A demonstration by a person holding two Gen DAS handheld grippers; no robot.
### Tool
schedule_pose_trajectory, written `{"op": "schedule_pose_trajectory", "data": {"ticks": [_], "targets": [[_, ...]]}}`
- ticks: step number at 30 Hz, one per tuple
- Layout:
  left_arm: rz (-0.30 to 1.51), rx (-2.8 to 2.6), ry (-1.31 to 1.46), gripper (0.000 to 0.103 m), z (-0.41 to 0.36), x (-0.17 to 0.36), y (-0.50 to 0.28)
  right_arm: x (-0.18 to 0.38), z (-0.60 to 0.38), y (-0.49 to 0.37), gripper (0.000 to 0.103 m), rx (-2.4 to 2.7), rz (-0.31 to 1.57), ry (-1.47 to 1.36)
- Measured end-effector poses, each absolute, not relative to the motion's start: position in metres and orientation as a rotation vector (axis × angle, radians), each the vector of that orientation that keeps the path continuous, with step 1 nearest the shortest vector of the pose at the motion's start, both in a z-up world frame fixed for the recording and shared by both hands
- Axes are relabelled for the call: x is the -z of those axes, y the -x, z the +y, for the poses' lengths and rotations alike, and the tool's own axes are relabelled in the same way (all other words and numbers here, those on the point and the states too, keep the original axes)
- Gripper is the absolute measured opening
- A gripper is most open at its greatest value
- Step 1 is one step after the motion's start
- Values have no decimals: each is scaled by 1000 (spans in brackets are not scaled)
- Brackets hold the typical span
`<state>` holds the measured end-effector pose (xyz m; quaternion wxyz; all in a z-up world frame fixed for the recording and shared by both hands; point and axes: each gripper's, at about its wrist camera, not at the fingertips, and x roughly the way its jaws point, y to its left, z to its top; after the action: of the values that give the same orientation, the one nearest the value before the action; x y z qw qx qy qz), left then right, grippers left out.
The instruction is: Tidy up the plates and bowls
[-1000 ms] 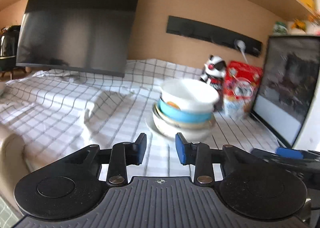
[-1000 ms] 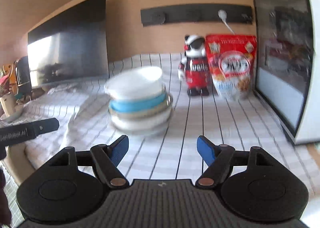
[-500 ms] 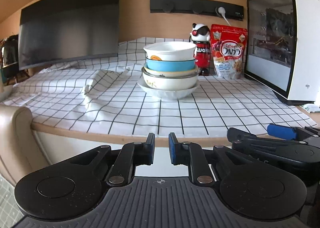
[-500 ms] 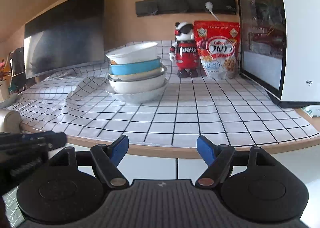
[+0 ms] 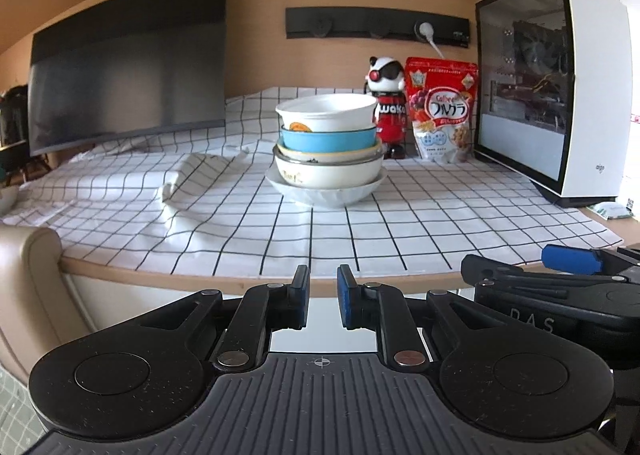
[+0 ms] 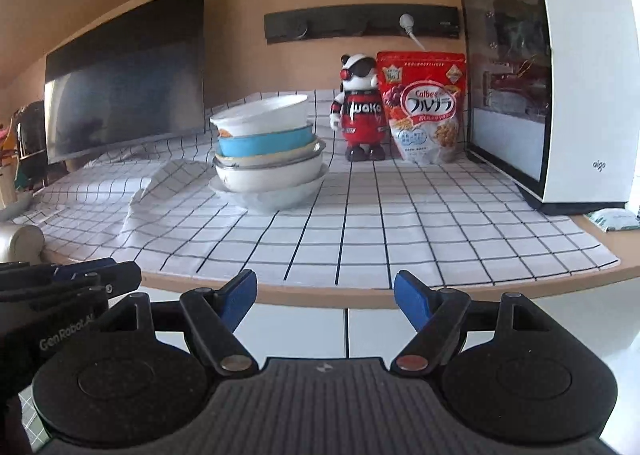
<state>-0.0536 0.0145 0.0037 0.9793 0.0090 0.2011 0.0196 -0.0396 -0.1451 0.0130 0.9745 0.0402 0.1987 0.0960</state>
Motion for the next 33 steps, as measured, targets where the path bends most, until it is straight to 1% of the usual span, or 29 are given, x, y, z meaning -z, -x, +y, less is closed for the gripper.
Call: {"op": "schedule_pose_trajectory", "data": {"ticks": [33], "targets": [[413,-45,-2,18,11,-4,59,-11,-143,46,78,-233,412,-65]]}}
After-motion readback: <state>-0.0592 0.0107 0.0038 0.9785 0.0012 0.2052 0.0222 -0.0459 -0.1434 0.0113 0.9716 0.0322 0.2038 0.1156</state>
